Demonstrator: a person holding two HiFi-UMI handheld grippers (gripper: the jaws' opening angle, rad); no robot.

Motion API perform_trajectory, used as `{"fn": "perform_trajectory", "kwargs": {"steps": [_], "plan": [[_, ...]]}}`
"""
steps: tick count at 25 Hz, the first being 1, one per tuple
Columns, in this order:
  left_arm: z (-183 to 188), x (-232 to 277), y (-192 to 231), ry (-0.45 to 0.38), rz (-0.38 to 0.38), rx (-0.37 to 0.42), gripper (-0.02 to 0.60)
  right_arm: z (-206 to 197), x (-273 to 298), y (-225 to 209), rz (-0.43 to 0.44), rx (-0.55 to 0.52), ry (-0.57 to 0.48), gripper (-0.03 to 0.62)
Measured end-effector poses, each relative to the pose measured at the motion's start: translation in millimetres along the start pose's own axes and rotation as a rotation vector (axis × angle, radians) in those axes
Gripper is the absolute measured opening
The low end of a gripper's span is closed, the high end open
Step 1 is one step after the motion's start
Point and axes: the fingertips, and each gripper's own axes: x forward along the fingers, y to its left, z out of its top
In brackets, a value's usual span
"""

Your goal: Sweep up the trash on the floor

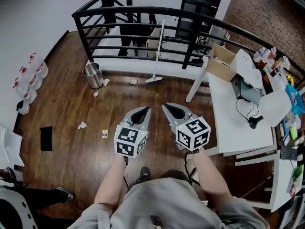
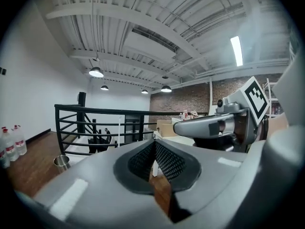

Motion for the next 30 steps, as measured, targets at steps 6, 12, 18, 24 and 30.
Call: {"fn": "perform_trajectory", "kwargs": {"steps": [6,12,18,24,30], "plan": [[7.7,58.1,47.0,0.002,-0.015,-0.033,0.007,5.8,52.8,-49.7,-0.015,0.019,0.005,0.000],[28.1,139.3,92.6,0.012,0.016,-0.020,0.008,28.9,115.9,-130.6,0.013,0.051,-0.050,0.000],[53.2,223.5,128.4,0.051,0.079,0.033,0.008,56.8,165.4,-209.0,0.058,0.063,-0.062,0.000],[66.8,291.3,165.4,0.077,0.122,0.021,0.008,59.7,208.5,-276.7,0.049,0.103,-0.042,0.000],[72.6,368.4,207.7,0.082,0.089,0.000,0.008,70.0,258.9,-339.3,0.015,0.086,-0.018,0.000]]}}
